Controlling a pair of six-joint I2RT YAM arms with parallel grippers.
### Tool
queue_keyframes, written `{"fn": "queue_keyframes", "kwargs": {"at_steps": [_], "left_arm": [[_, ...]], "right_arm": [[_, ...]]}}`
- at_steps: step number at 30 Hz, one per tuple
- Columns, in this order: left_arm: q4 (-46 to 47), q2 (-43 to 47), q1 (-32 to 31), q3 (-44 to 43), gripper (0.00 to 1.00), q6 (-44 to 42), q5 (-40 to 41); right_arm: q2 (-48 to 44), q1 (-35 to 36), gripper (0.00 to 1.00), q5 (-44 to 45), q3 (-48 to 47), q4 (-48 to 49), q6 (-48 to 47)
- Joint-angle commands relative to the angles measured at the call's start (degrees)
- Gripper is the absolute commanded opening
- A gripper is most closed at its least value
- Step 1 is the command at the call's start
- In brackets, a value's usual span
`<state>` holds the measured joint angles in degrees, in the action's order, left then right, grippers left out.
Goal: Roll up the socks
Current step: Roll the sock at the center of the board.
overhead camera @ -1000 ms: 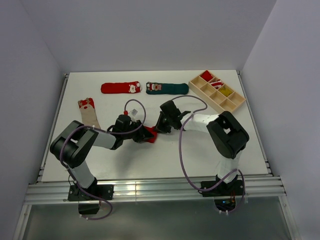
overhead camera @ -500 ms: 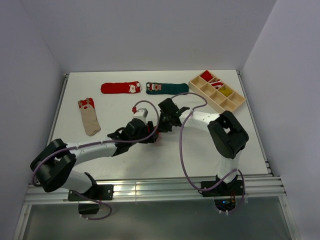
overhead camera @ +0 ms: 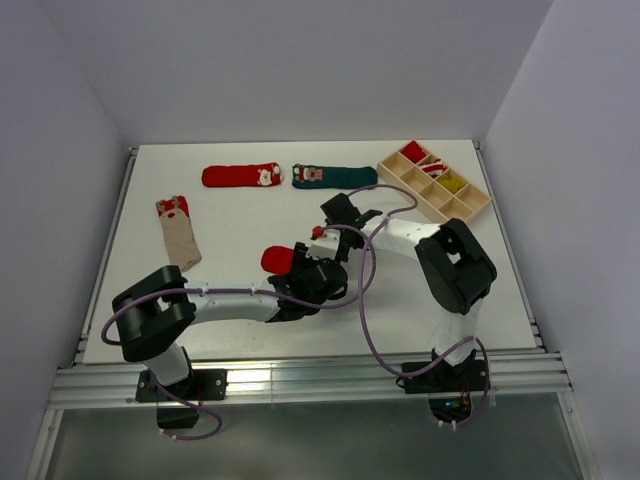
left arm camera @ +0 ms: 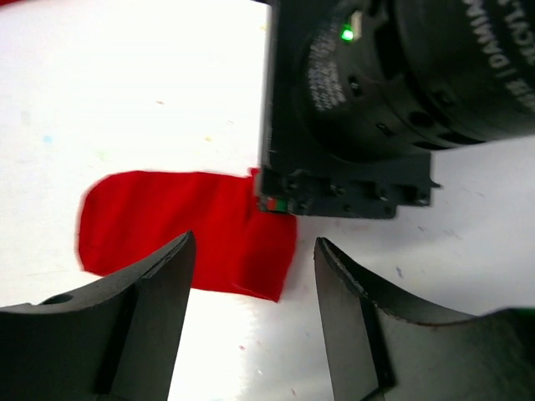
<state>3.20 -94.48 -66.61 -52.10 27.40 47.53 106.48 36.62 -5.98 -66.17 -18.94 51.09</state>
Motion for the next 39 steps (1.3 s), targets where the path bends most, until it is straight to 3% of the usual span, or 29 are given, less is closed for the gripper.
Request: {"fn": "queue_keyframes", "kwargs": {"at_steps": [1,7,20,29,39], "left_arm": [[-5.83,-4.04,-2.82,-3.18,0.63,-6.39,3.27],[-6.37,-5.11,-3.7,-3.46,0.59,-5.26,4.32],[1.8,9.04,-4.67,9.55,0.59,-0.94,-0.77],[9.09,5.88,-4.67,10.08,0.58,-10.52,-3.67],[7.43,-1.76,-4.67,4.91,0.58,-16.32,-2.09]], "right_arm": [[0.84,1.44,0.0,0.79,-1.77,-0.05,-0.73],[1.63,1.35,0.0,-0.26,-1.68,0.04,-0.55],[2.95,0.56,0.0,-1.05,-2.73,-0.22,-0.47],[4.09,-0.85,0.0,-1.66,-4.58,-2.33,-0.03],[4.35,-2.6,0.0,-2.55,-4.84,-4.17,-0.64]]}}
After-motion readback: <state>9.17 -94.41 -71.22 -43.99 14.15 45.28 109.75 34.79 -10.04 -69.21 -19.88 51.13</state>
